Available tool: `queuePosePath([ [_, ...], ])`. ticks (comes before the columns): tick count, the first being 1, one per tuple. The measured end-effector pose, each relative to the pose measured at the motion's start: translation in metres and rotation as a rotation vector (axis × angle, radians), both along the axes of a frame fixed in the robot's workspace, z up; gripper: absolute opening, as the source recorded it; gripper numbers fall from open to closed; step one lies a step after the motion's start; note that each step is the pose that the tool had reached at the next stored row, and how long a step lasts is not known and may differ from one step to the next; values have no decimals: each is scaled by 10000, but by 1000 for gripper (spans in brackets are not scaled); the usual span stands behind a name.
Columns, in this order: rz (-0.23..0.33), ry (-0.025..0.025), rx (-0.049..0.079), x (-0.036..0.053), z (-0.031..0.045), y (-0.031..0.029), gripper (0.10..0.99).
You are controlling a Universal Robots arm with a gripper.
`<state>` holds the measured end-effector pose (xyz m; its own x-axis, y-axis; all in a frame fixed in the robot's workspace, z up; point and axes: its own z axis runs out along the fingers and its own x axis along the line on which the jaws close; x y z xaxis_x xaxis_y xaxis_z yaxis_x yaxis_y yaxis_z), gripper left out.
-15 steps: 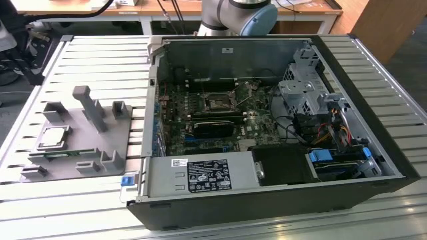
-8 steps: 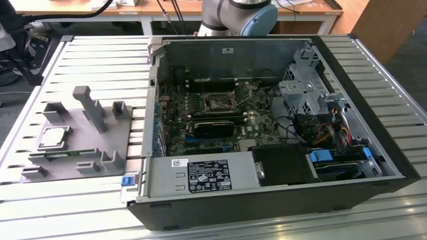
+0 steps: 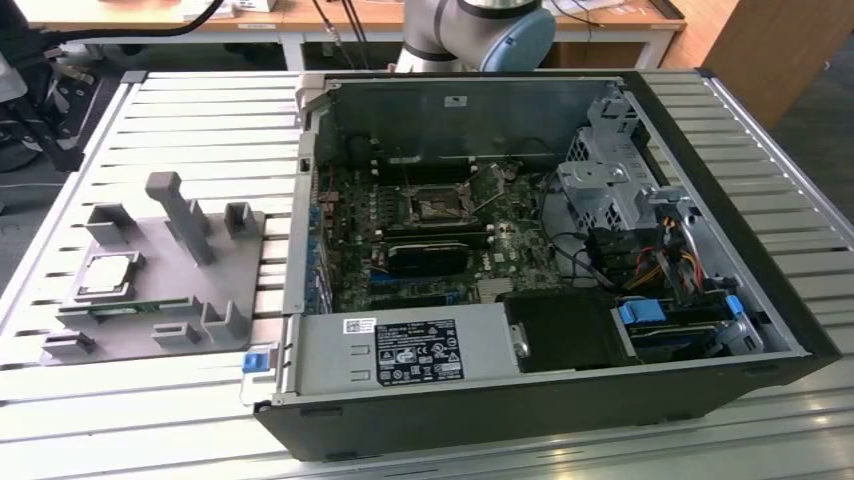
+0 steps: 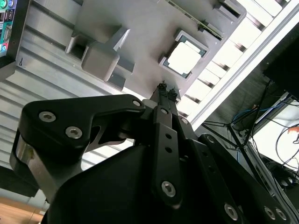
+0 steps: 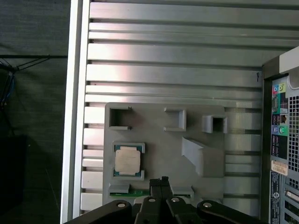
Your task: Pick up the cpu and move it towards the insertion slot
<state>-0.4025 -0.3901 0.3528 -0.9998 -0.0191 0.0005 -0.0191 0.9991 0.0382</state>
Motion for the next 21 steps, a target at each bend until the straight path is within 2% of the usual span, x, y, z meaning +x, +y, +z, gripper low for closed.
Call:
queuePosePath([
  [21,1,-2,1,-142,-45,-1,106],
])
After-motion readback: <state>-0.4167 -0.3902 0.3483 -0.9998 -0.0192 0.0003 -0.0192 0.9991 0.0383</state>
